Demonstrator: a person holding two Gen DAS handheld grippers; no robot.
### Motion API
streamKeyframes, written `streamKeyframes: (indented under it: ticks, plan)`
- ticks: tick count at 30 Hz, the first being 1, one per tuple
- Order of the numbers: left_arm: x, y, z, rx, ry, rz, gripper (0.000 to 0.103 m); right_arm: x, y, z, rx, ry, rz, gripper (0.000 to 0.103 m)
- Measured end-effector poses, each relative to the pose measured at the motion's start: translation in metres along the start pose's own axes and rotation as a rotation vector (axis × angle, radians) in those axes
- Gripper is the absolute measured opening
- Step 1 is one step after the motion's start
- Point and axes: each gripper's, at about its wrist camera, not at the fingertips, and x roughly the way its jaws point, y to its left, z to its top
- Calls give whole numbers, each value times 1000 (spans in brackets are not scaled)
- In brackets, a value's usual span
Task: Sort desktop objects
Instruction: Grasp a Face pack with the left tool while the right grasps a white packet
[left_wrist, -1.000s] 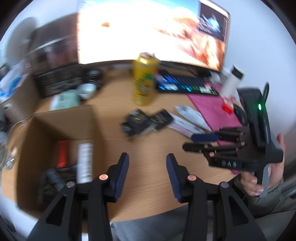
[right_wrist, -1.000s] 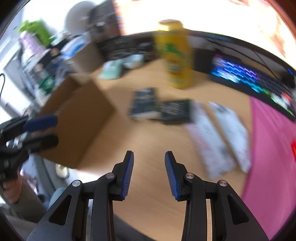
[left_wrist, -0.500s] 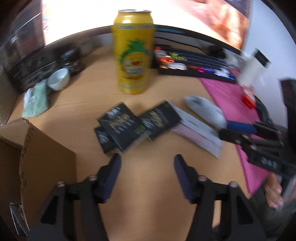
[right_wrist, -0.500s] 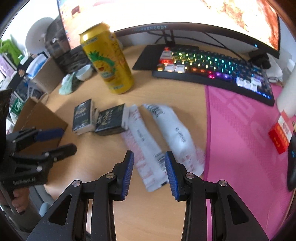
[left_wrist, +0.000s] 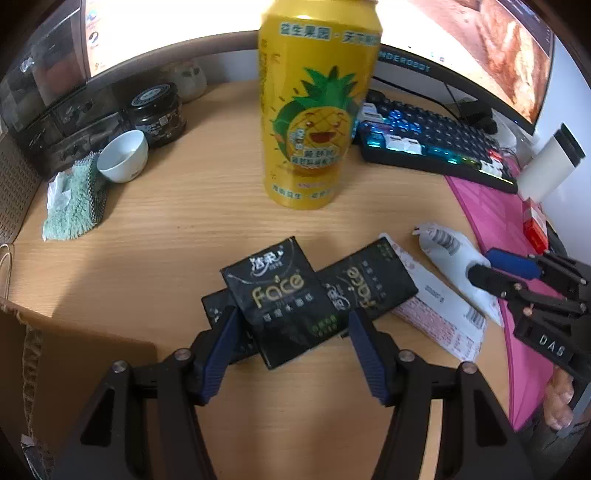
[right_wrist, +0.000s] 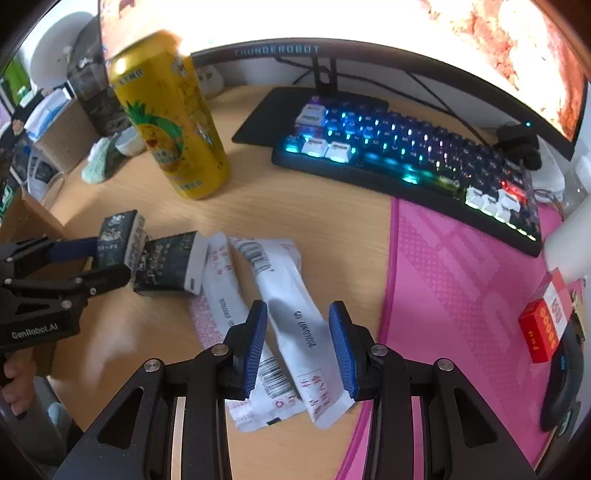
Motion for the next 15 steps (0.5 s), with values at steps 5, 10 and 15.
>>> streamKeyframes:
  ticks: [5,10,15]
  plan:
    - [12,0,5,4,17,25,67,12,-5,-1,17,18,37,37]
    - [10,-5,2,37,14,3,53,10,-3,-5,7,19,38,28]
    - [1,-13,-12,98,29,-46,52,-1,-3,-22,17,28,48,23]
